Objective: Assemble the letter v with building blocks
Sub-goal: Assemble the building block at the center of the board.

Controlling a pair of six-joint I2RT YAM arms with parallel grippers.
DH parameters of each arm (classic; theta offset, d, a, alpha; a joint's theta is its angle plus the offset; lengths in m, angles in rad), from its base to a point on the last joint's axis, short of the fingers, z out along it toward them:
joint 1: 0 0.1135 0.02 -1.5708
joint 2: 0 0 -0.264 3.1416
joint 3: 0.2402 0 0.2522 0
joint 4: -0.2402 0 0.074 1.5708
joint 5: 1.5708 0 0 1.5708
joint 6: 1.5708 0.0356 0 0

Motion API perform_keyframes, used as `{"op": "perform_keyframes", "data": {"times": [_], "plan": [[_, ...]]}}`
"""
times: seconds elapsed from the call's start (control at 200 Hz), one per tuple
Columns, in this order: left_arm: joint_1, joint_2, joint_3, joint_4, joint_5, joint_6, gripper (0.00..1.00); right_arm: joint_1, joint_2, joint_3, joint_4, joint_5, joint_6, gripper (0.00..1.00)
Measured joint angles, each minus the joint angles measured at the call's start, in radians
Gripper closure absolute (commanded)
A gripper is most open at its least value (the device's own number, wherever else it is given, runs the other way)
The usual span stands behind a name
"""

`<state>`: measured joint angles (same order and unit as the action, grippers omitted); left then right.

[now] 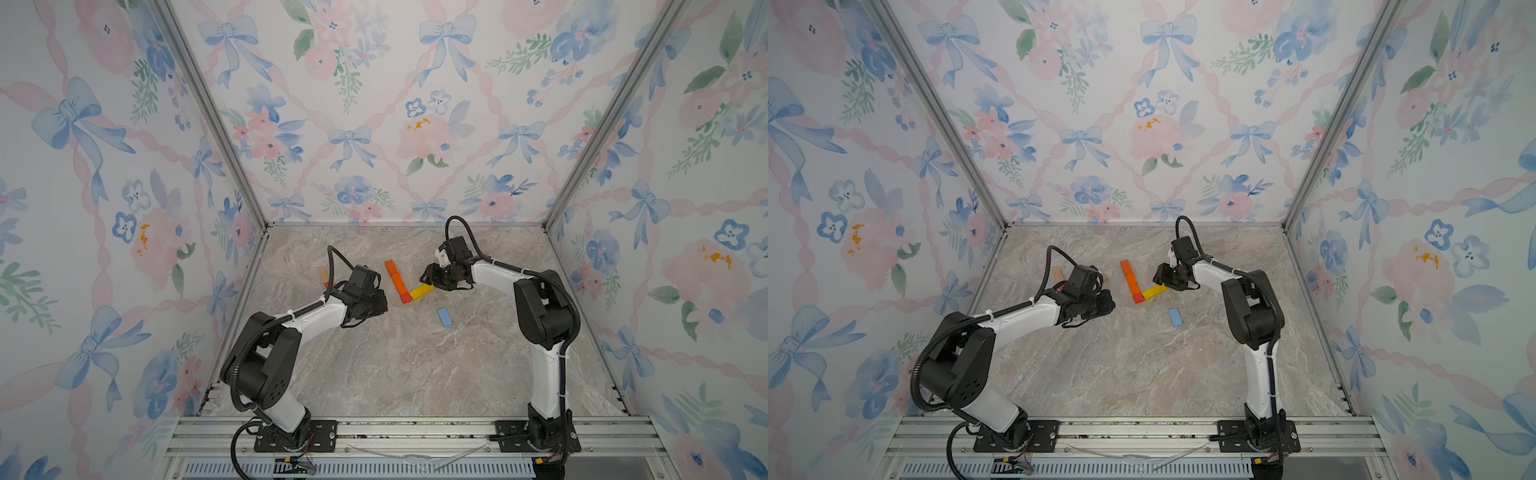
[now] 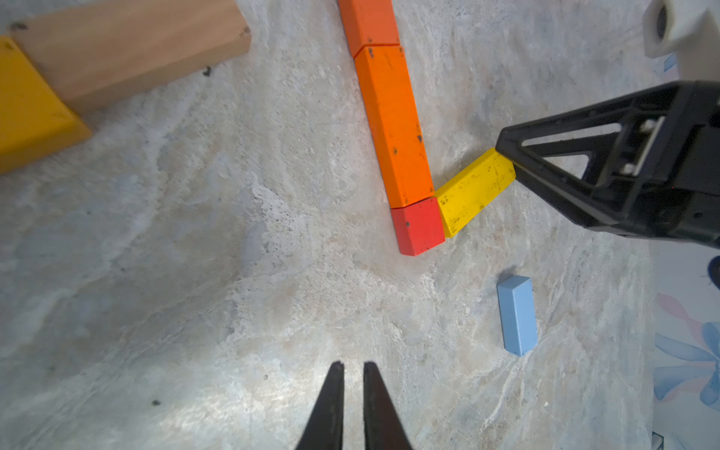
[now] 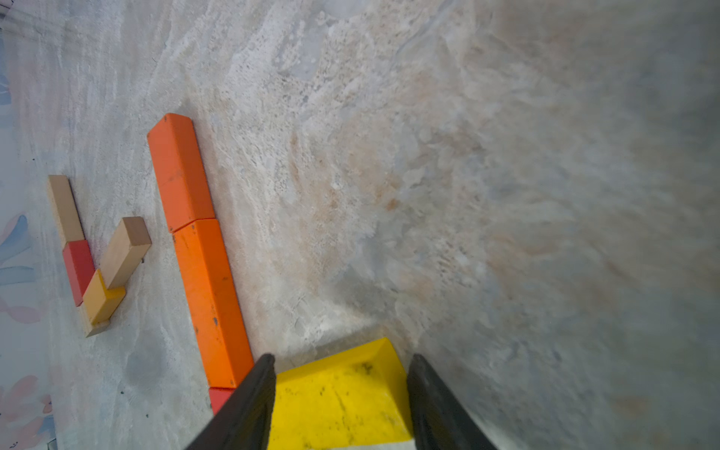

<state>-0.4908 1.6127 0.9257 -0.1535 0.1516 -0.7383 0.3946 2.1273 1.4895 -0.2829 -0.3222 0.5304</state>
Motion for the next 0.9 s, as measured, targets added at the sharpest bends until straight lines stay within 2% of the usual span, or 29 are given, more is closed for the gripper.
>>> {"op": "perform_keyframes", "data": {"times": [0.565,0.9], "plan": [[-0.009,0.034,0.0,0.002,0.007,0.0,0.86,0.0,-0.001,-0.009,-0.012,0.023,0.0,0.59],[-0.011,0.035,0.0,0.002,0.007,0.0,0.87,0.0,-0.008,-0.025,-0.008,0.033,0.005,0.62]]}}
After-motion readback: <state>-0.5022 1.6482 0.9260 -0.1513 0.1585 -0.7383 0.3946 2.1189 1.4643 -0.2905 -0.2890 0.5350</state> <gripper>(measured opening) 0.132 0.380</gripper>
